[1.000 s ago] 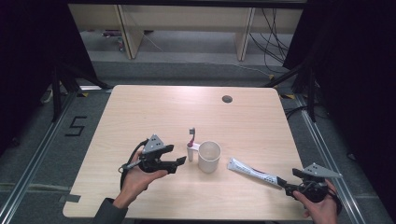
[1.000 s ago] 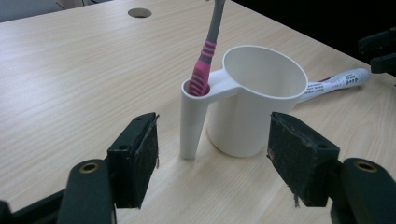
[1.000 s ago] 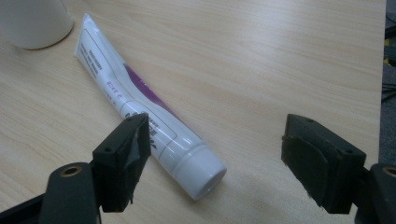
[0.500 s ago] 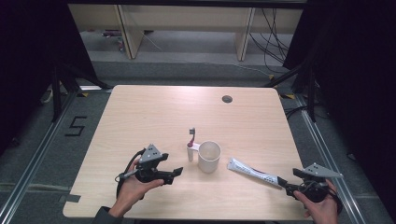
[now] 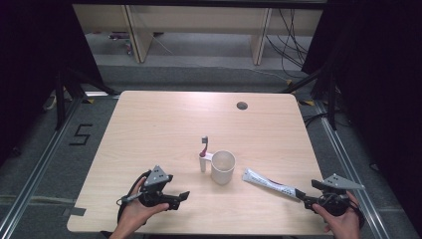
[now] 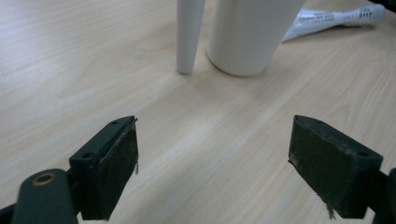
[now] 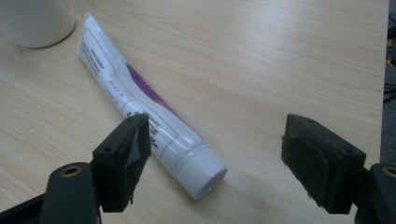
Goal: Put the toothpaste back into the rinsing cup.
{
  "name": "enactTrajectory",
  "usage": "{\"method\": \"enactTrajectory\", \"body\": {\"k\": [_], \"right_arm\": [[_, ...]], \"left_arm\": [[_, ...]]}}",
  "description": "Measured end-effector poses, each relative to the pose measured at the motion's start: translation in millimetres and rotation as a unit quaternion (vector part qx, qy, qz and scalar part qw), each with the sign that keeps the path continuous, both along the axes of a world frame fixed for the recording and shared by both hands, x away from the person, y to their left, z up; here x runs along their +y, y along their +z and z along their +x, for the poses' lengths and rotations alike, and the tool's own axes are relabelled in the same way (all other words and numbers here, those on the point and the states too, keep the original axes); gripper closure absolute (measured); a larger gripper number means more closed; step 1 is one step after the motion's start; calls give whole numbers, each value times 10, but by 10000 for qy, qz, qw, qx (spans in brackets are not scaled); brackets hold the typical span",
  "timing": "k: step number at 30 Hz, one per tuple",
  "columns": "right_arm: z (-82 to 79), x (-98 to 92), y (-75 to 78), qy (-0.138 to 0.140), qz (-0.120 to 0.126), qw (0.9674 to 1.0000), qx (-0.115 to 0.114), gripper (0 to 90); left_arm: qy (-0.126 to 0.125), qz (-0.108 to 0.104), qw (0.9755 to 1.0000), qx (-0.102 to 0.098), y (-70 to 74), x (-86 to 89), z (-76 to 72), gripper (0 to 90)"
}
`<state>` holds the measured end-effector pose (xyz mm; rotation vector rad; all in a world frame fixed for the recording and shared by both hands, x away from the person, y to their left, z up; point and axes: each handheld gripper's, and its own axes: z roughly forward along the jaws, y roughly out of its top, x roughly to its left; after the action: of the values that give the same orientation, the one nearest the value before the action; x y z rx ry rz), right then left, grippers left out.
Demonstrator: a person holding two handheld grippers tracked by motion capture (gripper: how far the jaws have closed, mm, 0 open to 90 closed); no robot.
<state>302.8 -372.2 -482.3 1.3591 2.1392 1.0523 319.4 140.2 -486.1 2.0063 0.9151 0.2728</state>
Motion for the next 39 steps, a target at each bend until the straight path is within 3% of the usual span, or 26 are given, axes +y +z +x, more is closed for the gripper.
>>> {"method": "enactTrajectory", "body": {"k": [5,6,11,13,14,15,16,20,21,25,26,28,33,35,36,37,39], "right_arm": [[2,11,51,163,-65,9998,-95,248],[4,24,67,194,-72,9997,-105,250],[36,147,195,542,-185,9983,-146,292],[30,176,209,525,-204,9984,-62,301],[41,206,224,591,-245,9979,-46,308],[77,224,240,790,-445,9957,-169,316],[78,272,248,822,-410,9958,-54,330],[160,392,260,1244,-842,9886,5,352],[180,430,267,1315,-939,9867,162,362],[259,515,254,1565,-1235,9793,361,399],[276,543,239,1610,-1271,9783,290,407],[299,594,250,1735,-1388,9739,457,424],[364,736,242,1881,-1599,9669,639,472],[424,787,235,2095,-1811,9589,622,495],[428,826,223,2081,-1860,9581,645,505],[451,844,235,2148,-1977,9538,706,510],[479,892,228,2217,-2080,9493,804,526]], "left_arm": [[-106,285,9995,-19,-62,10,-53,153],[-30,172,9998,-5,-77,-9,-72,153],[-65,308,9995,41,-121,29,-101,153],[-84,342,9994,36,-135,39,-109,153],[-48,417,9991,18,-140,54,-107,153],[-56,378,9993,52,-145,60,-108,153],[-11,363,9993,45,-153,63,-109,153],[12,406,9991,72,-161,88,-112,153],[0,412,9991,68,-162,93,-113,153],[-31,380,9992,82,-176,102,-119,153],[-16,412,9991,82,-177,103,-120,153],[12,418,9991,69,-178,100,-117,154],[-28,371,9993,34,-169,86,-124,155],[-42,399,9992,60,-175,87,-124,155],[-52,429,9991,42,-181,89,-119,155],[-72,442,9990,43,-180,89,-115,155],[-58,437,9990,38,-180,86,-113,155]]}}
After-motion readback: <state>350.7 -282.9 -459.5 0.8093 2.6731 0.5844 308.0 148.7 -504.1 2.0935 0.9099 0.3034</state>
